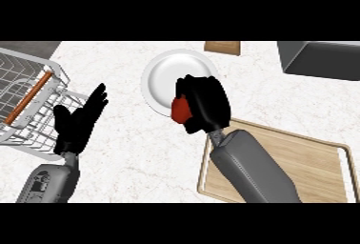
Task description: Pick the bell pepper from the tray and place it in the plate
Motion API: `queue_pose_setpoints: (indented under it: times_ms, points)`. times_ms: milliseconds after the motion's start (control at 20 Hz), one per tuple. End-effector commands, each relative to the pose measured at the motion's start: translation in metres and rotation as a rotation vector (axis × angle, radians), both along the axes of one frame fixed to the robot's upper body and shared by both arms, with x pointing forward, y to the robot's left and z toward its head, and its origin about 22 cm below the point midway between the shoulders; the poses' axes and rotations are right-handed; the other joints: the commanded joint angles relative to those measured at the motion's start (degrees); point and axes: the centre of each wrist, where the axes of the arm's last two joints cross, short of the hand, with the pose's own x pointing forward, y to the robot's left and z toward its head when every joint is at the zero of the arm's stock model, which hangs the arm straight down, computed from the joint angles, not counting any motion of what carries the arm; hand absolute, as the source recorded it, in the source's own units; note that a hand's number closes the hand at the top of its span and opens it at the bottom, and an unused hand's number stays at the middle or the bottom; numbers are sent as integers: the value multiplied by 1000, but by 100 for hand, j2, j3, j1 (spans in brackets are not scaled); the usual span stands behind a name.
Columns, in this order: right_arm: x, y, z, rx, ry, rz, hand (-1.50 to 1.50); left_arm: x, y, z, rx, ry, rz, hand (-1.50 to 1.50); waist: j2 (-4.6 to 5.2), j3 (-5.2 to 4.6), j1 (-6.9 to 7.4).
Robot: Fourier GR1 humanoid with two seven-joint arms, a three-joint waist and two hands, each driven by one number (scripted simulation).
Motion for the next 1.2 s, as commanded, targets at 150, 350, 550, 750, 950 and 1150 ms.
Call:
queue_pose_setpoints:
  times_ms: [150,350,550,750,950,1150]
  points:
    - [8,32,27,184,-130,-309,150,14,-12,15,12,-42,-46,0,96,15,148]
    - [13,49,27,259,-144,-435,150,16,1,14,13,-24,-30,0,123,9,174]
    - [24,57,19,290,-134,-523,150,18,-9,14,11,-42,-24,0,140,13,142]
    - [41,63,24,280,-148,-560,150,20,-11,13,23,-38,-4,0,114,17,-55]
    - [54,54,1,242,-125,-589,150,18,-4,6,18,-36,19,0,125,17,-109]
    - [60,36,-31,163,8,-603,150,10,16,-1,34,-34,16,0,141,20,-118]
